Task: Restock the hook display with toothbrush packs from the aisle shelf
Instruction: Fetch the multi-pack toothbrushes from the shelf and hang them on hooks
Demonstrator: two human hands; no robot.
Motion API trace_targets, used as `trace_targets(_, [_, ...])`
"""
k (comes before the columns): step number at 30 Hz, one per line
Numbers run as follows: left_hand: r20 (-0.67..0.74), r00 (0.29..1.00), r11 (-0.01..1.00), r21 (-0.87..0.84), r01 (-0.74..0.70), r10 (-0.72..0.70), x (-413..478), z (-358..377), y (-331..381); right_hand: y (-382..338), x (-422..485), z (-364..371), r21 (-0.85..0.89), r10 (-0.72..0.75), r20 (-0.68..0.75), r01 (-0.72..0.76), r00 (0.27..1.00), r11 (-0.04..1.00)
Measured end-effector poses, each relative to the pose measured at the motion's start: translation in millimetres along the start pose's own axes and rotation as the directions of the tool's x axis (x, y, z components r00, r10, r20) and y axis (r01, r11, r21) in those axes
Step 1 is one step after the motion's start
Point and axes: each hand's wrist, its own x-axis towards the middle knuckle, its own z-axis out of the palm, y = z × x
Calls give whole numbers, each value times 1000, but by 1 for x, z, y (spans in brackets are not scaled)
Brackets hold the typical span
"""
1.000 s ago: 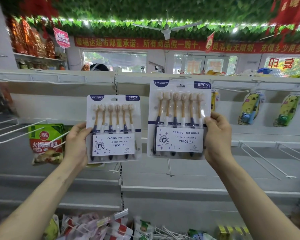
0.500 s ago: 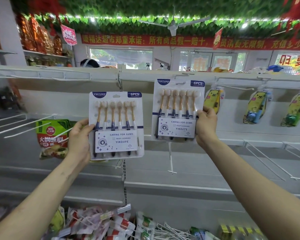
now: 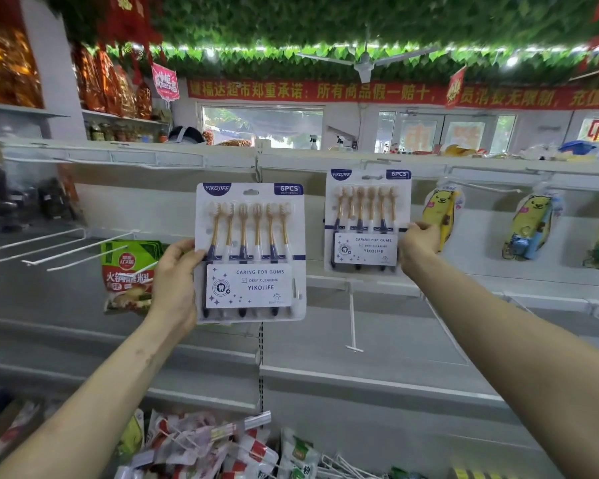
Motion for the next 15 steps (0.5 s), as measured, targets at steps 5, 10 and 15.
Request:
trace_targets(5, [41,999,999,-45,20,-18,-13,5,0,7,-33,-21,-39,-117,-64,114,991,993])
trace_targets(10, [90,995,997,-70,38,-32,-28,22,-9,15,-86,-33,75,-118,277,100,954,992])
trace_targets(15, [193,980,991,-121,61,-37,-46,47,-16,10,-134,-48,50,-170,555,172,814,984])
